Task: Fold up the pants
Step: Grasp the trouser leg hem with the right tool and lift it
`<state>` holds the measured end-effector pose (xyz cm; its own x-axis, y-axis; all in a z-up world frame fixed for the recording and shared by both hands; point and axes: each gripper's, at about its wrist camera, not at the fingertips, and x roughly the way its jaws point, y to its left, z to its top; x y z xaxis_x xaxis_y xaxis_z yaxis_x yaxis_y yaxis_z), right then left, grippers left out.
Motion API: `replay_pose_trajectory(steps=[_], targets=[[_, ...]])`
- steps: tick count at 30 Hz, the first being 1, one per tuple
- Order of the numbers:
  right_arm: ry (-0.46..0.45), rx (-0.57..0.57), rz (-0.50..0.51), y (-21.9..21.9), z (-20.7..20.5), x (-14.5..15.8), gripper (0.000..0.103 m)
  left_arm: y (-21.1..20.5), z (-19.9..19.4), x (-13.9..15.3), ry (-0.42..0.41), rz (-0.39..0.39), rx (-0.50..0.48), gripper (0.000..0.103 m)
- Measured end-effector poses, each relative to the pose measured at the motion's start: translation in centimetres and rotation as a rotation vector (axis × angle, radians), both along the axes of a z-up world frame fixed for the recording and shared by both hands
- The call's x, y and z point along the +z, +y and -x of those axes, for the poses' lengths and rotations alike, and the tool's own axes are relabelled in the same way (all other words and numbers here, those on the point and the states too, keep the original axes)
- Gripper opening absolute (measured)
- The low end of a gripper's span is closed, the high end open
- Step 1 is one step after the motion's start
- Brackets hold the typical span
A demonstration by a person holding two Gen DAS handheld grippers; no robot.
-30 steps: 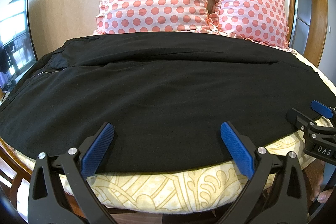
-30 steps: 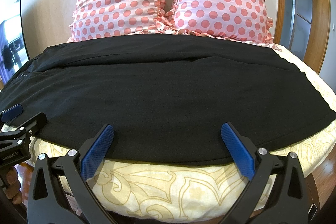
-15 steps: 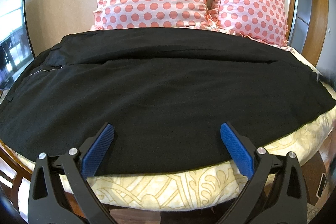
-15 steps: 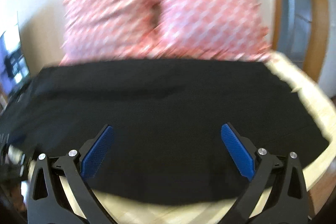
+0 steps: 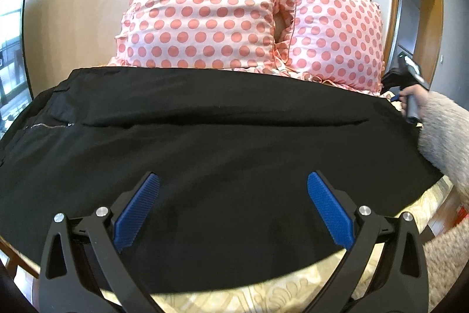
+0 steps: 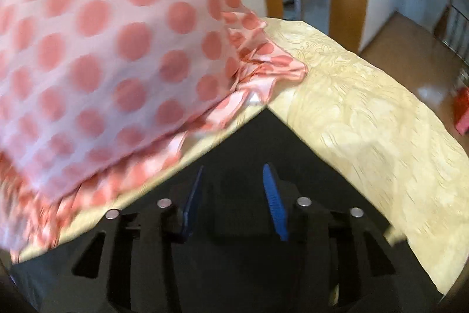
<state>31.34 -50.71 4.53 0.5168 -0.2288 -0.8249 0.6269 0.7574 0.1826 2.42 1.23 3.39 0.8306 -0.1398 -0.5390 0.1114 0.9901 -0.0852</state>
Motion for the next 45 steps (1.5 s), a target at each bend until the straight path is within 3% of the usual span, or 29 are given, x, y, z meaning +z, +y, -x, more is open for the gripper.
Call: replay_pose_trajectory(steps=[5, 8, 11, 15, 19, 25, 30, 38, 41, 42, 45], targets=[[0.03, -0.056, 0.024, -1.0, -3.6, -1.2, 0.042, 0.1, -1.3, -0.5, 0.016, -0.006, -0.011, 0.101], [0.12, -0.057, 0.088, -1.1, -4.9, -2.9, 0.041, -0.1, -1.9, -0.9, 0.035, -0.009, -0.017, 0.101], [0.105, -0.041, 0.141, -0.9, -4.0, -3.1, 0.026, 0.0, -1.8, -1.1, 0.036, -0.002, -0.026, 0.101], [0.026, -0.016, 0.08, -1.8, -1.5, -3.1, 0.002, 0.3, -1.7, -1.1, 0.039, 0.025, -0.038, 0.101], [-0.151, -0.027, -0.025, -2.6, 3.3, -1.3, 0.002, 0.9, -1.0, -0.9, 0.036, 0.066, -0.05, 0.101], [-0.411, 0.03, -0.092, 0.1, 16.6, 3.0, 0.002, 1.9, 0.2, -0.6, 0.014, 0.12, -0.034, 0.101], [-0.414, 0.005, -0.235, 2.2, 26.4, -0.2, 0.002, 2.0, 1.1, 0.1, -0.02, 0.177, -0.046, 0.101], [-0.383, -0.026, -0.368, 2.2, 28.6, -2.9, 0.005, 2.3, 1.9, 1.2, -0.081, 0.202, -0.005, 0.101], [-0.368, -0.047, -0.429, 1.7, 28.5, -3.8, 0.024, 3.1, 1.7, 1.2, -0.062, 0.187, 0.054, 0.101], [-0.366, -0.059, -0.452, 1.5, 28.5, -4.1, 0.037, 3.3, 1.6, 1.2, -0.054, 0.179, 0.077, 0.101], [-0.395, -0.071, -0.475, 1.2, 29.0, -4.4, 0.04, 4.5, 1.2, 1.1, -0.031, 0.192, 0.116, 0.101]])
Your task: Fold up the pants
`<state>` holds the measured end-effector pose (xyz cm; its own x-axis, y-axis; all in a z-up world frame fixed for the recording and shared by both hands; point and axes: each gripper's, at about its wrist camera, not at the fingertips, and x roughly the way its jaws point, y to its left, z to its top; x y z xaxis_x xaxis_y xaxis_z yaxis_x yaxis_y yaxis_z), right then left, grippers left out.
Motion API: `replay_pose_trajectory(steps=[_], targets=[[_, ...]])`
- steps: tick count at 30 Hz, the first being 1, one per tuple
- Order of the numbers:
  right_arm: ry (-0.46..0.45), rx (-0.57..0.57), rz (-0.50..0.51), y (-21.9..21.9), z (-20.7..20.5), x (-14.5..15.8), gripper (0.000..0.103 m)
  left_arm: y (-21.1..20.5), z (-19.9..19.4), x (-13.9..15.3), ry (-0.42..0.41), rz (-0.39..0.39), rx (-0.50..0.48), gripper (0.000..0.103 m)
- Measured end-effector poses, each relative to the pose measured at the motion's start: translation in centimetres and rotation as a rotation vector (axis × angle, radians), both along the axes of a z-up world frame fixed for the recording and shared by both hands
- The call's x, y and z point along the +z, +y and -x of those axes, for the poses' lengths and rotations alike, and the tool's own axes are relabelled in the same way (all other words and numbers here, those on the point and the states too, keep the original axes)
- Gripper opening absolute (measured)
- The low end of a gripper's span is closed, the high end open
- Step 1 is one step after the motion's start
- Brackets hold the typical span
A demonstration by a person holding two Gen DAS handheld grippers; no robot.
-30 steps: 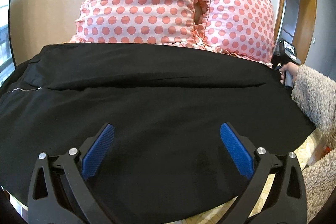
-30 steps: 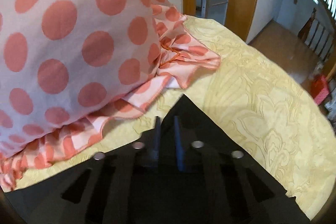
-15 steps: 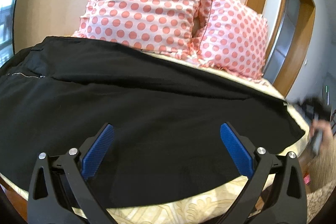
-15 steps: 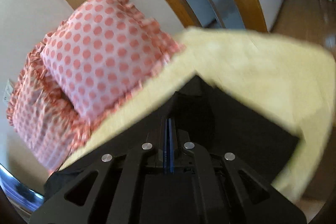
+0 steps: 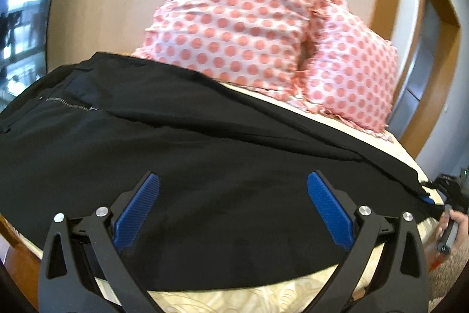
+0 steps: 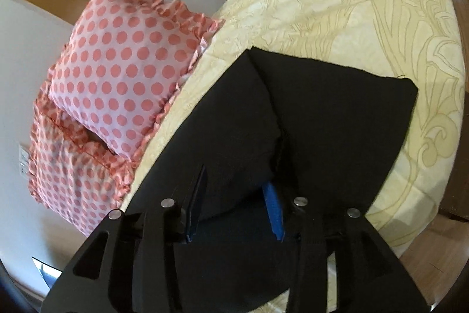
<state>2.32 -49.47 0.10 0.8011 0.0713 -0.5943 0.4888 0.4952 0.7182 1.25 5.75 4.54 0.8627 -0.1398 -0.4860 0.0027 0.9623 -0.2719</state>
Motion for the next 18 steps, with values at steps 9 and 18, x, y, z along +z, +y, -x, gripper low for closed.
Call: replay_pose_trajectory(steps=[9, 18], targets=[[-0.141, 0.007, 0.021, -1.3, 0.0, 0.8, 0.003, 4.2, -3.0, 1.0, 0.065, 0.068, 0.101, 0.101], [-0.148, -0.041, 0.076, -2.8, 1.9, 1.3, 0.003, 11.7, -14.5, 4.0, 0.22, 0.22, 0.166, 0.101]])
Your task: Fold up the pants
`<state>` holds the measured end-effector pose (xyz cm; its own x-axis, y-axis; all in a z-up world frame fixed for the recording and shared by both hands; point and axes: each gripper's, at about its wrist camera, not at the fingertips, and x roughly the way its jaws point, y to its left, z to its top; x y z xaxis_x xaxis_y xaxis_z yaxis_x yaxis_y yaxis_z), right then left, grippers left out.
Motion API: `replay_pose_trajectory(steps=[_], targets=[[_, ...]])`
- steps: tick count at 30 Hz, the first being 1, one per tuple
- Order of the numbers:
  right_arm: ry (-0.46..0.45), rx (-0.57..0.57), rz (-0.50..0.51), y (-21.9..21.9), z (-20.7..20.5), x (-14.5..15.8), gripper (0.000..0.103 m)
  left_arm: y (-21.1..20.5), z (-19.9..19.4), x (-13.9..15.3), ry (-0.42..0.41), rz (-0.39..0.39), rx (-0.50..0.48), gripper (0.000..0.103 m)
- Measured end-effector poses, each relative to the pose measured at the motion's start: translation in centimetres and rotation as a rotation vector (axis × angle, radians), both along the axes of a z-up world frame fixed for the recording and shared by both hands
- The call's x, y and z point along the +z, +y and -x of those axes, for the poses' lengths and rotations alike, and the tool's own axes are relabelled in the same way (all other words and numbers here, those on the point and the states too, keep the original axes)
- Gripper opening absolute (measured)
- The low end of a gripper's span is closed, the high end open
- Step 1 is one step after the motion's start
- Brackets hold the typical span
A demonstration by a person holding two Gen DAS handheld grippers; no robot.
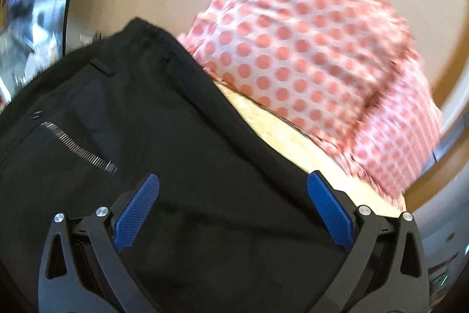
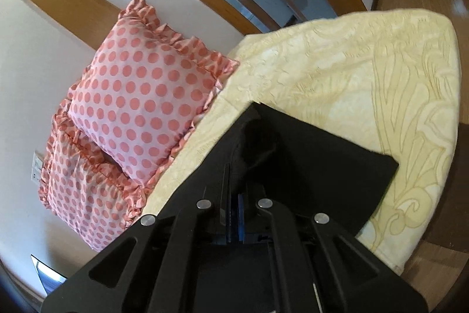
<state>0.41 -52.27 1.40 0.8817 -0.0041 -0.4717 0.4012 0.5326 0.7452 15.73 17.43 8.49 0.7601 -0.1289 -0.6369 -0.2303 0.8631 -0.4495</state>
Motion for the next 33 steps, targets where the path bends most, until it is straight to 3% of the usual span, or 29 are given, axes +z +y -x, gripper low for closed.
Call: replay_pose_trajectory(steps=[3, 4, 7, 9, 10, 11, 13, 16, 19, 21, 23, 27, 30, 33], targets=[[0.004, 0.003, -0.018, -0.2, 0.0, -0.6, 0.003, 0.9, -5.9, -0.9, 0.112, 0.028, 0.022, 0.096], [0.003, 0.007, -0.02, -0.3, 0.1, -0.7, 0.003, 1.0, -7.9, -1.4, 0.148, 0.029, 0.027, 0.09], [0.01, 0.017, -0.016, -0.3, 0.2, -1.0, 0.003, 0.6, -12.8, -2.4, 0.242, -0.029, 0.056, 0.083], [0.02, 0.021, -0.007, -0.3, 0.1, -1.1, 0.003, 0.7, -15.4, -3.3, 0.308, -0.054, 0.085, 0.063], [0.02, 0.021, -0.007, -0.3, 0.1, -1.1, 0.003, 1.1, -16.1, -3.8, 0.332, -0.042, 0.086, 0.034], [0.017, 0.021, -0.01, -0.3, 0.1, -1.1, 0.003, 1.6, -16.2, -4.3, 0.354, 0.003, 0.091, 0.016], [0.003, 0.026, -0.01, -0.3, 0.0, -1.0, 0.003, 2.7, -14.4, -3.9, 0.306, 0.07, 0.127, 0.009], [-0.015, 0.027, 0.014, -0.2, -0.1, -0.3, 0.003, 3.2, -8.6, -0.9, 0.155, 0.049, 0.121, 0.007], [-0.029, 0.005, 0.051, -0.5, 0.3, 0.3, 0.003, 3.6, 1.0, 1.8, -0.014, 0.086, 0.12, 0.007], [-0.031, -0.018, 0.051, -1.1, 0.8, 0.2, 0.003, 3.4, 7.8, 1.5, -0.071, 0.084, 0.142, 0.007], [-0.02, -0.035, 0.042, -1.5, 1.0, -0.1, 0.003, 2.6, 12.7, -0.8, -0.047, 0.051, 0.179, 0.007], [-0.001, -0.047, 0.026, -1.9, 1.0, -0.7, 0.003, 1.7, 17.8, -6.3, 0.052, 0.069, 0.256, 0.007], [0.0, -0.044, 0.022, -1.8, 0.9, -0.8, 0.003, 1.4, 19.1, -6.6, 0.017, 0.05, 0.272, 0.008], [0.017, -0.036, 0.003, -2.1, 0.6, -1.2, 0.003, 2.0, 18.7, -6.1, 0.014, 0.076, 0.284, 0.015]])
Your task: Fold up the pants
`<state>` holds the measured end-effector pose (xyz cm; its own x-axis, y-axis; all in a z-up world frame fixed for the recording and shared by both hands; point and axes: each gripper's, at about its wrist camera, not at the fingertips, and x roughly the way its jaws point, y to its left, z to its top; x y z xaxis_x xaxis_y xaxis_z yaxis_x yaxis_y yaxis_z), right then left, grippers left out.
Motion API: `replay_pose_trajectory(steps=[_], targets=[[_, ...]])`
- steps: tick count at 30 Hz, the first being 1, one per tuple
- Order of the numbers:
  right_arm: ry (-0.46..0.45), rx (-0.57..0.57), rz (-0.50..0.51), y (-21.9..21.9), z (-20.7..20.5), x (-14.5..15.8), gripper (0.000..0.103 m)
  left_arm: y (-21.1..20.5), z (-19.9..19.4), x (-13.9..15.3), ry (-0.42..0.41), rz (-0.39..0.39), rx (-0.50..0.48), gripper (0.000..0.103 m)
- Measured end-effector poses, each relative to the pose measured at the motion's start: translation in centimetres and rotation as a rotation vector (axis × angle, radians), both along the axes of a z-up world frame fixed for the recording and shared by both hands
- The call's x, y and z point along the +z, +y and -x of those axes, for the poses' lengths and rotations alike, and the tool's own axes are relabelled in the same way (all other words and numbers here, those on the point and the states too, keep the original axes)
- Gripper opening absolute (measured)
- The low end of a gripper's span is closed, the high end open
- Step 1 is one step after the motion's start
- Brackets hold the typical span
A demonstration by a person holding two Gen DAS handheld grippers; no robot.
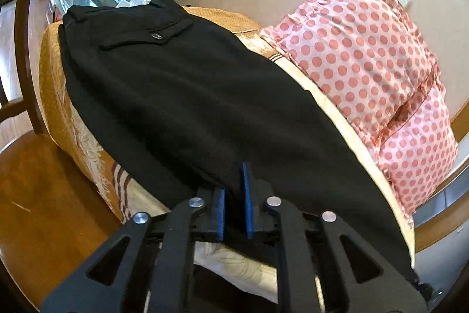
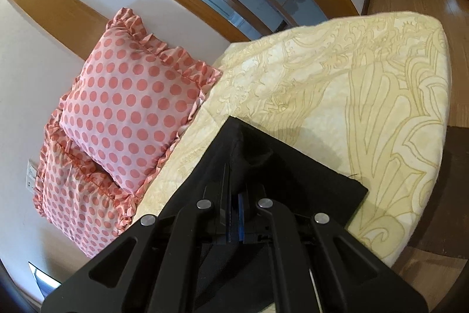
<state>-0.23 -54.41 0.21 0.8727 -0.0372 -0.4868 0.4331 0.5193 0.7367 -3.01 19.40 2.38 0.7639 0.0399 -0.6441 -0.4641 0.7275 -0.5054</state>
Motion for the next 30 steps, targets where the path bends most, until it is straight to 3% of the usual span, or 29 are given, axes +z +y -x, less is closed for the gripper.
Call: replay_pose_trajectory(steps=[2, 5, 9, 16, 30], targets=[[0.023, 0.006, -0.046, -0.5, -0.3, -0.6, 0.003, 0.1, -0.1, -0.1, 0.0, 0.017, 0.002, 0.018], [-0.053, -0.016, -0.124, -1.6, 1.2, -0.4, 0.003, 0.1, 0.3, -0.1, -0.006, 0.023, -0.008, 0.02], [0.025, -0.048, -0.123, -1.8, 2.4, -1.6, 0.003, -0.4, 0.2, -0.1, -0.009, 0.01, -0.018, 0.02], [0.018, -0.053, -0.107, -1.5, 3.1, -1.7, 0.003, -0.6, 0.8, -0.3, -0.016, -0.03, -0.056, 0.007], [0.054, -0.086, -0.06, -0.7, 4.0, -1.6, 0.003, -0.8, 2.5, -0.4, -0.037, -0.059, -0.089, 0.005]])
